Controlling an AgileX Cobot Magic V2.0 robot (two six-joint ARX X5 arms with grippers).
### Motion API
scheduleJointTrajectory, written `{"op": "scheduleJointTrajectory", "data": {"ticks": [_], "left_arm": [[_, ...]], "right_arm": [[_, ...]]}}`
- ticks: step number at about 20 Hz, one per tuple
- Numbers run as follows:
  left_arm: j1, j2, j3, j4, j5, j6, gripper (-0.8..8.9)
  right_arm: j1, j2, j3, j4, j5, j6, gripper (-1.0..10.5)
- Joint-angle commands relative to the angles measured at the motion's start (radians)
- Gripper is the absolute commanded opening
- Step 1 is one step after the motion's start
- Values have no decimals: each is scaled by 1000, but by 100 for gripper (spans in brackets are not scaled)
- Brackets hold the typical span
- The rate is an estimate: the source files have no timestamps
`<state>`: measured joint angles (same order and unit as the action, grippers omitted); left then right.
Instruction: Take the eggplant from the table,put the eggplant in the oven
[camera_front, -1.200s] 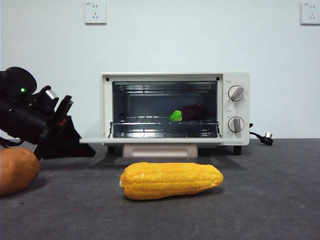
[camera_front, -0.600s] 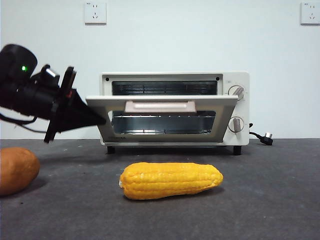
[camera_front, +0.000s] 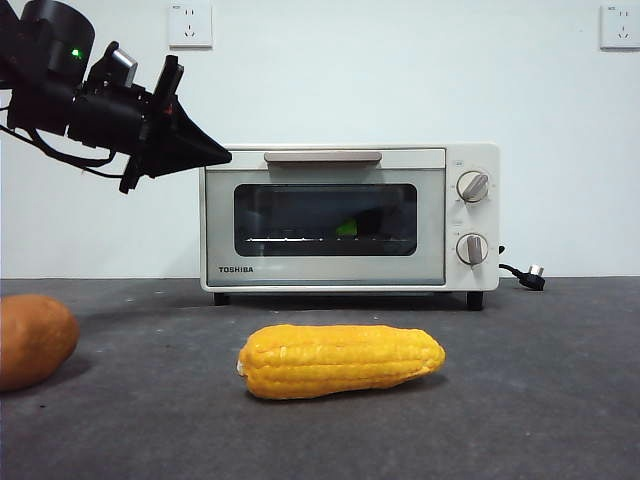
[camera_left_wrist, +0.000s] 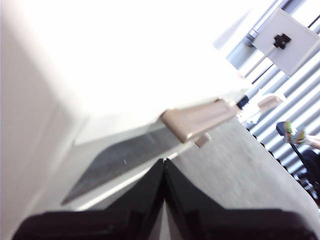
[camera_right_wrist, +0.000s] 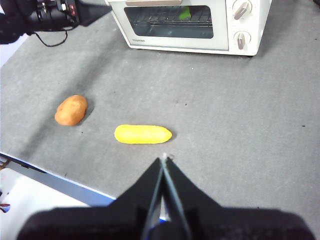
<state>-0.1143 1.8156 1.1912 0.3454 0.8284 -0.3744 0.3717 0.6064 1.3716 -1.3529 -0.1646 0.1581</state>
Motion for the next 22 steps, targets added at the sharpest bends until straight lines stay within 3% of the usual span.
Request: {"op": "scheduleJointTrajectory", "data": {"ticks": [1, 8, 16, 22], "left_arm": [[-5, 5, 12, 5, 5, 5, -7], [-31, -151, 14, -172, 3, 58, -6], [-105, -612, 14, -527, -280, 146, -6], [-171, -916, 14, -810, -519, 187, -6]], "right_arm": [[1, -3, 0, -25, -1, 5, -12], [1, -3, 0, -24, 0, -40, -12], [1, -2, 0, -24, 41, -139, -12], [1, -2, 0, -24, 53, -163, -12]]}}
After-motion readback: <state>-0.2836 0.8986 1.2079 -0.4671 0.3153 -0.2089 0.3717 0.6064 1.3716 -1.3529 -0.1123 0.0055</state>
